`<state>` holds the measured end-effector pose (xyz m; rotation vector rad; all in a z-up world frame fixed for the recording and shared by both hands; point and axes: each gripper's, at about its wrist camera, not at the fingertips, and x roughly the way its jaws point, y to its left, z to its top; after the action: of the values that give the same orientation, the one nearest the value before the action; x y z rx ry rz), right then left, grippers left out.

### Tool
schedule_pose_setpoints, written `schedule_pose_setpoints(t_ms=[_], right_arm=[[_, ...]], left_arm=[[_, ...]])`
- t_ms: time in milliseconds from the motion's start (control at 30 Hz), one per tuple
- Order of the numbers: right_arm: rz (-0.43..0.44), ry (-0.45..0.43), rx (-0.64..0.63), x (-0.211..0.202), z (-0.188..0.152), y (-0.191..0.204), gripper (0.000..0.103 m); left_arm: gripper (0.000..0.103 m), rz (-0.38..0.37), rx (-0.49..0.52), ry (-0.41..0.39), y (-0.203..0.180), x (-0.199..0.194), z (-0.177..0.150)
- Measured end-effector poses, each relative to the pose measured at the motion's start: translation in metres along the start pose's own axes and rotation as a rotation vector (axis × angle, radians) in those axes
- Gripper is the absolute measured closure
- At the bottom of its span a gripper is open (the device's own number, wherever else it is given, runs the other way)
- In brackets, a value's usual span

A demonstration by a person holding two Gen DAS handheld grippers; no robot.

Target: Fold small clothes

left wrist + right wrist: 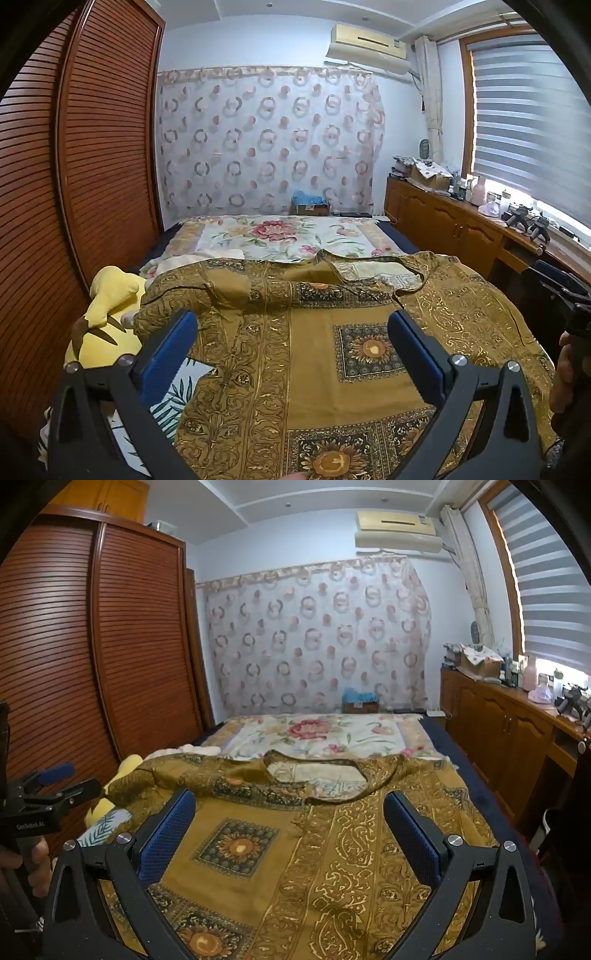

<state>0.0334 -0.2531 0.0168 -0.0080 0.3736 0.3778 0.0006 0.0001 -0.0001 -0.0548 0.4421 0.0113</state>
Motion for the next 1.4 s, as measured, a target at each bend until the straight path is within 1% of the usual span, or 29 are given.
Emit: schedule_pose_setpoints(t_ms=[233,267,500,667,733,800,1400], right_arm=[[-0.003,0.011,0.000,0.001,-0.001,0.001,0.000],[-0.005,0.012,0.001,0.002,-0.001,0.001,0.000],[-0.004,0.012,0.000,0.002,-0.002,0.002,0.000],[-0.005,0.014,-0.001,0.002,-0.002,0.002,0.000],[-0.005,0.015,-0.001,0.003,-0.002,0.002,0.000],[-0.005,0.015,0.000,0.003,-0.002,0.002,0.000],[-0.004,0.017,0.000,0.003,-0.003,0.002,0.000]], left_arm=[[0.000,-0.001,0.000,0.004,0.001,0.005,0.000],[0.000,-0.004,-0.004,-0.006,0.000,0.000,0.000],[0.000,-0.003,0.000,-0.010,-0.002,-0.001,0.000],[0.000,-0.006,0.002,-0.015,0.003,-0.009,0.007],[0.000,-0.008,0.004,-0.019,0.004,-0.004,0.004],[0.000,-0.002,0.012,-0.024,-0.001,-0.006,0.005],[0.000,-0.001,0.018,-0.030,-0.001,-0.008,0.005]])
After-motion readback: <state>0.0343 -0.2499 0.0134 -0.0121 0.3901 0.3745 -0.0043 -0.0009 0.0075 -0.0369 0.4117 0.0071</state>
